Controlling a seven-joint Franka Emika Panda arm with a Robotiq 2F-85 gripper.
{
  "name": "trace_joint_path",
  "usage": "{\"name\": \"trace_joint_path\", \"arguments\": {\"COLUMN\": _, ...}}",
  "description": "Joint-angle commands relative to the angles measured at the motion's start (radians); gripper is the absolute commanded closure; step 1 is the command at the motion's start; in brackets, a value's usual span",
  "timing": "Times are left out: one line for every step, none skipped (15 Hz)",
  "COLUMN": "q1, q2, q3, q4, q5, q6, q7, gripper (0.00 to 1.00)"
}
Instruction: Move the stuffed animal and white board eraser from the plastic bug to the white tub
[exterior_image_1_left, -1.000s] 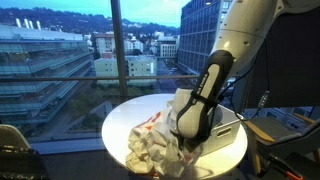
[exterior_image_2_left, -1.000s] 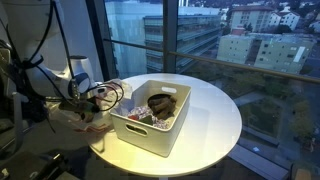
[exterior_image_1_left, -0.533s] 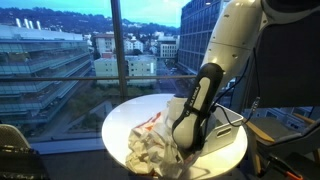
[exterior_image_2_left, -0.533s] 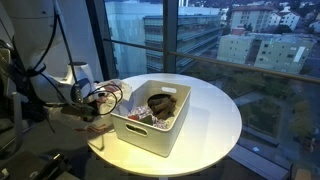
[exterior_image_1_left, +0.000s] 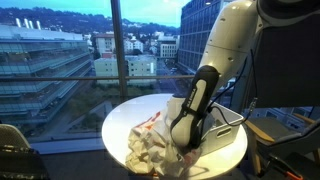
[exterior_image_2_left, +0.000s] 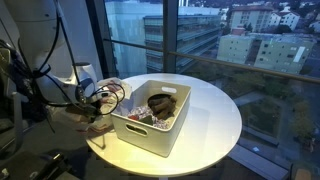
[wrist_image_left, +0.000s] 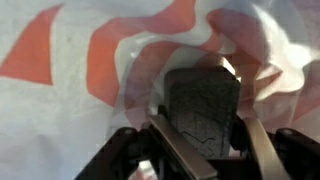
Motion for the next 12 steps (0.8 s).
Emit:
{"name": "trace_joint_path", "arguments": {"q1": 0.009, "q2": -0.040, "q3": -0.032, "q4": 0.014, "q5": -0.009, "q6": -0.066, "q7": 0.046, "gripper": 0.69}}
{"name": "trace_joint_path", "arguments": {"q1": 0.012, "q2": -0.046, "q3": -0.042, "q4": 0.019, "q5": -0.014, "q6": -0.082, "q7": 0.053, "gripper": 0.69}}
{"name": "trace_joint_path", "arguments": {"q1": 0.028, "q2": -0.059, "q3": -0.068, "q4": 0.023, "q5": -0.027, "q6": -0.108, "q7": 0.063, "gripper": 0.69}}
{"name": "trace_joint_path", "arguments": {"q1": 0.020, "q2": -0.083, "q3": -0.071, "q4": 0.025, "q5": -0.035, "q6": -0.142, "q7": 0.059, "gripper": 0.69}}
{"name": "trace_joint_path", "arguments": {"q1": 0.024, "q2": -0.102, "q3": -0.087, "q4": 0.030, "q5": -0.046, "q6": -0.172, "q7": 0.066, "gripper": 0.69}}
{"name": "trace_joint_path", "arguments": {"q1": 0.012, "q2": -0.132, "q3": -0.090, "q4": 0.037, "q5": -0.056, "q6": -0.227, "q7": 0.068, "gripper": 0.69}}
{"name": "trace_joint_path", "arguments": {"q1": -0.007, "q2": -0.172, "q3": -0.087, "q4": 0.043, "q5": -0.067, "q6": -0.309, "q7": 0.065, "gripper": 0.69}}
{"name": "trace_joint_path", "arguments": {"q1": -0.028, "q2": -0.202, "q3": -0.079, "q4": 0.054, "q5": -0.074, "q6": -0.380, "q7": 0.064, "gripper": 0.69}}
{"name": "trace_joint_path", "arguments": {"q1": -0.071, "q2": -0.232, "q3": -0.050, "q4": 0.055, "q5": -0.061, "q6": -0.470, "q7": 0.047, "gripper": 0.69}}
{"name": "trace_joint_path", "arguments": {"q1": -0.105, "q2": -0.255, "q3": -0.024, "q4": 0.056, "q5": -0.044, "q6": -0.550, "q7": 0.031, "gripper": 0.69}}
{"name": "trace_joint_path", "arguments": {"q1": -0.145, "q2": -0.275, "q3": 0.005, "q4": 0.062, "q5": -0.017, "q6": -0.638, "q7": 0.007, "gripper": 0.69}}
{"name": "trace_joint_path", "arguments": {"q1": -0.178, "q2": -0.295, "q3": 0.028, "q4": 0.075, "q5": 0.002, "q6": -0.725, "q7": -0.021, "gripper": 0.69}}
